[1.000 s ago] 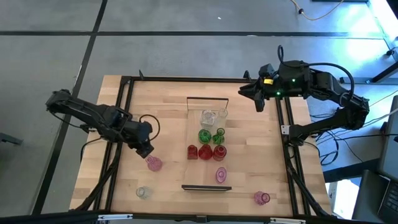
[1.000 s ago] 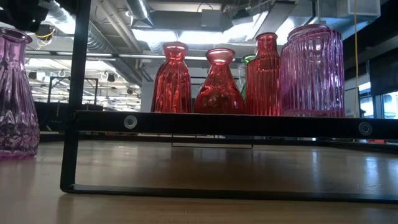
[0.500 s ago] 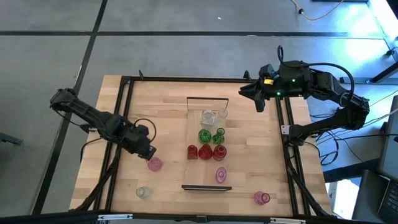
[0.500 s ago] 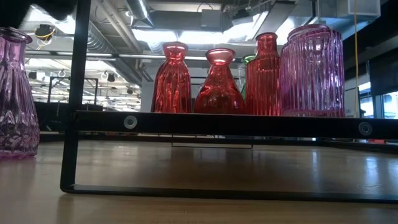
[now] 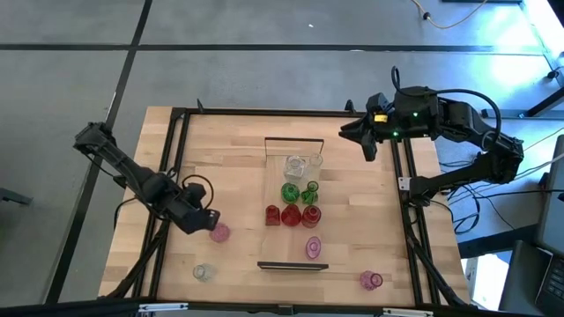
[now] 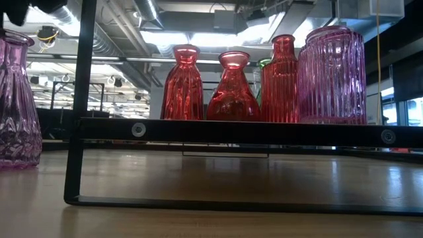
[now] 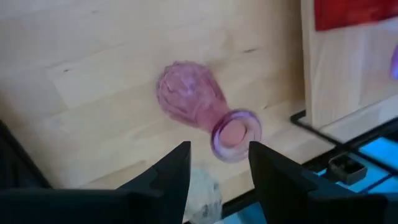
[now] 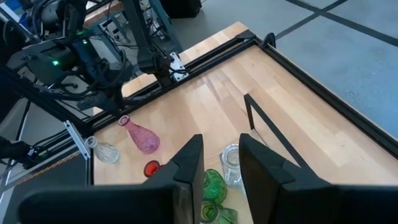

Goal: Sort vases onto shelf
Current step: Put the left pink vase aligned with the other pink vase on the shelf

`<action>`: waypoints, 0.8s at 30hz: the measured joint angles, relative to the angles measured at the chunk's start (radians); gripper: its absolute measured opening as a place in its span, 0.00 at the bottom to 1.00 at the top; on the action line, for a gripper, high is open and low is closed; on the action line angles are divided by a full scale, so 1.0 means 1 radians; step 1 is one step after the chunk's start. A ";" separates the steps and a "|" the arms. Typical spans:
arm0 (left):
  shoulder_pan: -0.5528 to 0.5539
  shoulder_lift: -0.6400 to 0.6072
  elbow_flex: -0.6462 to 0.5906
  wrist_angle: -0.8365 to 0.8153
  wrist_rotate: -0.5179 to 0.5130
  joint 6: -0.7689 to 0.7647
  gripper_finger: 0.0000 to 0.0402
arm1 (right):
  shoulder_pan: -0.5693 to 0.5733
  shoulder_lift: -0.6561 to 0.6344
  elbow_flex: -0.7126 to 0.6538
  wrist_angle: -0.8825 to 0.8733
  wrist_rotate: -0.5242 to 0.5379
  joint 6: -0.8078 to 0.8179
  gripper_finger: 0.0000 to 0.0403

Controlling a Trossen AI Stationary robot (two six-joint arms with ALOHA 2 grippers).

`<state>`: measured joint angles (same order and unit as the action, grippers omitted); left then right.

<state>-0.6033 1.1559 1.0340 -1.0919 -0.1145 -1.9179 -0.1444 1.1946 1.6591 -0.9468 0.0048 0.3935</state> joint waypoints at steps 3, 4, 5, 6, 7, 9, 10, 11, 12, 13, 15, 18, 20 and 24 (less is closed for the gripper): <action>0.001 0.017 0.000 -0.008 -0.004 -0.027 0.39 | 0.000 0.000 0.000 0.000 -0.019 -0.001 0.21; 0.000 0.025 0.000 -0.008 -0.003 -0.036 0.39 | 0.000 0.000 0.000 0.000 -0.024 -0.001 0.21; 0.000 0.033 0.000 -0.007 -0.003 -0.039 0.39 | 0.000 0.000 0.000 0.000 -0.024 -0.001 0.21; 0.000 0.038 0.000 -0.005 -0.004 -0.040 0.39 | 0.000 0.000 0.000 0.000 -0.024 -0.001 0.21; 0.000 0.043 0.000 -0.002 -0.004 -0.040 0.39 | 0.000 0.000 0.000 -0.001 -0.024 -0.001 0.21; 0.000 0.056 0.000 0.000 -0.004 -0.040 0.39 | 0.000 0.000 0.000 -0.003 -0.024 -0.001 0.21; 0.000 0.063 0.000 0.002 -0.011 -0.040 0.39 | 0.000 0.000 0.000 -0.004 -0.024 -0.001 0.21; 0.000 0.068 0.000 0.003 -0.021 -0.040 0.39 | 0.000 0.000 0.000 -0.004 -0.024 -0.001 0.21; 0.000 0.073 0.000 0.003 -0.030 -0.040 0.38 | 0.000 0.000 0.000 -0.004 -0.024 -0.001 0.21; 0.001 0.077 0.000 0.003 -0.033 -0.039 0.38 | 0.000 0.000 0.000 -0.005 -0.024 -0.001 0.21; 0.003 0.087 0.000 0.004 -0.033 -0.038 0.35 | 0.000 0.000 0.000 -0.005 -0.025 0.000 0.21; 0.005 0.096 0.000 0.003 -0.033 -0.036 0.26 | 0.000 0.000 0.000 -0.005 -0.043 0.000 0.21; 0.005 0.095 0.000 0.005 -0.034 -0.027 0.19 | 0.000 0.000 0.000 -0.005 -0.051 0.002 0.21; 0.005 0.095 0.000 0.009 -0.042 0.000 0.05 | 0.000 0.000 0.000 -0.005 -0.051 0.016 0.21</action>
<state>-0.5980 1.2509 1.0336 -1.0830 -0.1566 -1.9180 -0.1444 1.1946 1.6588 -0.9516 -0.0463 0.4096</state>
